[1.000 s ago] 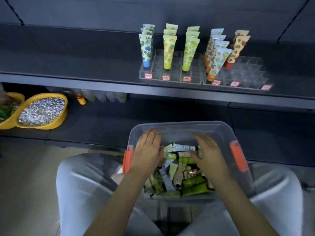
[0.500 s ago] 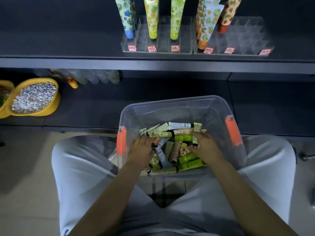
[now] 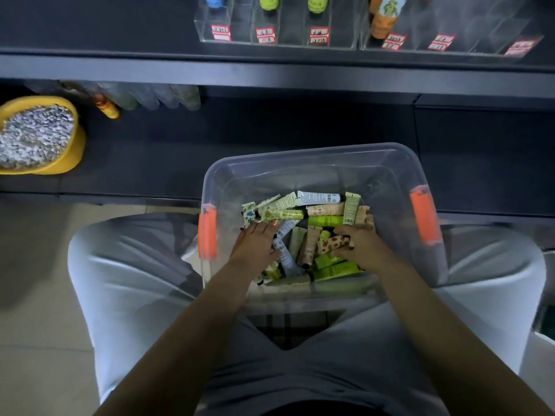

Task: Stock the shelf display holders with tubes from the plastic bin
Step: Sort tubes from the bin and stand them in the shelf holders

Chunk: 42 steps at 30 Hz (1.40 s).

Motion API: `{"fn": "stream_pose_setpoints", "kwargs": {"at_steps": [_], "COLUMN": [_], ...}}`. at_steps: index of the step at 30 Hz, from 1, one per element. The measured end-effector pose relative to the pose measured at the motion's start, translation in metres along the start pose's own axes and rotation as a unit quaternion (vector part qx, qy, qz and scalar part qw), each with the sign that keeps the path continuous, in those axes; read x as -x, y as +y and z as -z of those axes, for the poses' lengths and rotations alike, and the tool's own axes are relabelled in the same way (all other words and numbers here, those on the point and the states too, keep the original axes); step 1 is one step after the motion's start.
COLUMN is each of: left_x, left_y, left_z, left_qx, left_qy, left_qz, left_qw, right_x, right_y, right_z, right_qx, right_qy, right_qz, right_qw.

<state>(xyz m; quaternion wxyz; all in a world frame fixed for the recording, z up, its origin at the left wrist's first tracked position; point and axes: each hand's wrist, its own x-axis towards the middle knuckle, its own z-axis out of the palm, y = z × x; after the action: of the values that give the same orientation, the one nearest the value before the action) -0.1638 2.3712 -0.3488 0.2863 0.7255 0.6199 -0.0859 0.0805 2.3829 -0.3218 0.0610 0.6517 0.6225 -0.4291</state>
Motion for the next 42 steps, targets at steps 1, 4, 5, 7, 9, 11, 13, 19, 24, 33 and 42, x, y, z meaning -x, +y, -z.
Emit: {"fn": "stream_pose_setpoints", "kwargs": {"at_steps": [1,4,5,7,9,11,13,19,24,33,42], "left_x": [-0.002,-0.009,-0.011,-0.015,-0.02,-0.023,-0.025,-0.028,-0.017,0.017,0.023], "left_y": [0.001,0.001,0.001,0.0,-0.001,-0.003,-0.004,-0.004,0.0,0.006,0.008], "left_z": [-0.001,-0.004,-0.005,-0.007,-0.008,-0.009,-0.009,-0.002,0.007,0.034,0.032], "left_qx": [0.004,0.0,-0.008,-0.011,-0.011,-0.016,-0.018,0.064,0.246,0.537,0.662], "left_qy": [-0.016,-0.053,-0.061,-0.063,-0.053,-0.042,-0.039,-0.036,-0.003,0.004,-0.096], "left_qz": [0.001,0.003,0.003,0.003,0.0,-0.005,-0.004,0.01,0.086,0.185,0.244], "left_qw": [1.0,0.999,0.998,0.998,0.999,0.999,0.999,0.997,0.966,0.823,0.702], "right_x": [-0.003,-0.011,-0.014,-0.019,-0.024,-0.03,-0.037,-0.056,-0.052,-0.05,-0.052], "right_y": [0.002,0.009,0.011,0.014,0.015,0.017,0.022,0.036,0.027,0.019,0.017], "right_z": [0.001,0.002,0.002,0.002,0.001,0.0,-0.001,-0.01,-0.007,-0.006,-0.011], "right_qx": [0.0,-0.01,-0.012,-0.013,-0.018,-0.014,0.001,0.05,0.096,0.146,0.206], "right_qy": [-0.006,-0.023,-0.026,-0.028,-0.033,-0.039,-0.041,-0.037,-0.035,-0.045,-0.02], "right_qz": [-0.001,-0.009,-0.013,-0.013,-0.009,-0.009,-0.01,0.001,0.027,0.065,0.097], "right_qw": [1.0,1.0,1.0,0.999,0.999,0.999,0.999,0.998,0.994,0.986,0.974]}}
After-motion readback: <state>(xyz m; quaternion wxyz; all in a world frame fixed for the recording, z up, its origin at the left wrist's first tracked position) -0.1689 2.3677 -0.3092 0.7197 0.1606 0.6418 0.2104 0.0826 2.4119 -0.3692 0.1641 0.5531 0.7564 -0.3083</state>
